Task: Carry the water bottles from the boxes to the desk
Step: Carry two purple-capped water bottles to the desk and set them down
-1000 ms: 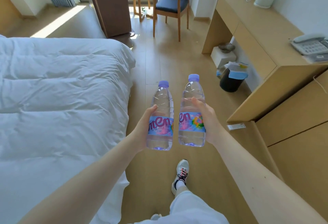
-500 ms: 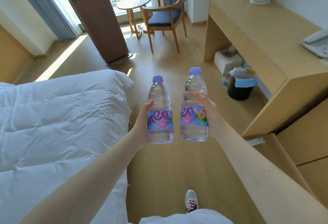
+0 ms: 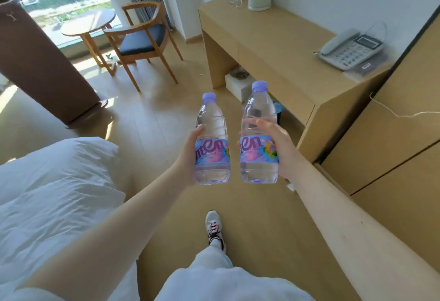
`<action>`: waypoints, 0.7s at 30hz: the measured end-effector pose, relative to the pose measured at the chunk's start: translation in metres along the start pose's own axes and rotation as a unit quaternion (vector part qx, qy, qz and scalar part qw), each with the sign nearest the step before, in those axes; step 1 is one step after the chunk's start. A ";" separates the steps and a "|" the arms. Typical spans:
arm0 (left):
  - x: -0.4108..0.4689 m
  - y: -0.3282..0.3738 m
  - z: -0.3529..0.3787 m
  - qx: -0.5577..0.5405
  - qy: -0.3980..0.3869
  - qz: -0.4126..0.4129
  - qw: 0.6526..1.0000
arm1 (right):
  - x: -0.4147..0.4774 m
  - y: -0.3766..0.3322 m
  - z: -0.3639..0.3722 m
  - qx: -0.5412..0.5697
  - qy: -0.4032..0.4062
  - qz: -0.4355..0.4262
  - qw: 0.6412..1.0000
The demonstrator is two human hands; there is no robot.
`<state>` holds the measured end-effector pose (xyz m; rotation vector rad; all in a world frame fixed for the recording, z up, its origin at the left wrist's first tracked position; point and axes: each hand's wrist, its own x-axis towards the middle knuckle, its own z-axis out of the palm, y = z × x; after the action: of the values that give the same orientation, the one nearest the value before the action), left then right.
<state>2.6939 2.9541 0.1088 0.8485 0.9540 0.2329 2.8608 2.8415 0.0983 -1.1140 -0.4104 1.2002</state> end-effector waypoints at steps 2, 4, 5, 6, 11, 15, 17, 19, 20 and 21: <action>0.029 0.017 0.013 0.016 -0.011 -0.008 1.000 | 0.014 -0.011 -0.014 -0.011 0.033 -0.018 0.999; 0.061 0.033 0.024 0.030 -0.028 -0.019 0.999 | 0.031 -0.022 -0.025 -0.004 0.067 -0.030 0.997; 0.077 0.042 0.030 0.037 -0.042 -0.027 0.998 | 0.040 -0.027 -0.028 0.004 0.083 -0.037 0.996; 0.092 0.051 0.035 0.040 -0.056 -0.037 0.997 | 0.049 -0.032 -0.031 0.013 0.100 -0.046 0.994; 0.157 0.109 0.049 0.039 -0.118 -0.063 0.990 | 0.110 -0.070 -0.030 0.007 0.167 -0.070 0.983; 0.203 0.164 0.046 0.063 -0.137 -0.062 0.987 | 0.163 -0.102 -0.019 -0.010 0.206 -0.095 0.974; 0.223 0.186 0.045 0.056 -0.148 -0.062 0.985 | 0.186 -0.111 -0.014 -0.006 0.217 -0.101 0.971; 0.240 0.199 0.047 0.038 -0.163 -0.066 0.984 | 0.202 -0.116 -0.013 -0.003 0.224 -0.106 0.969; 0.248 0.205 0.048 0.027 -0.173 -0.069 0.982 | 0.211 -0.119 -0.013 -0.002 0.227 -0.108 0.968; 0.255 0.209 0.048 0.017 -0.182 -0.069 0.981 | 0.220 -0.122 -0.013 -0.001 0.231 -0.110 0.967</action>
<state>2.9178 3.2009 0.1163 0.8176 0.6712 -0.0592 3.0165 3.0363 0.1337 -1.2726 -0.1689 0.7156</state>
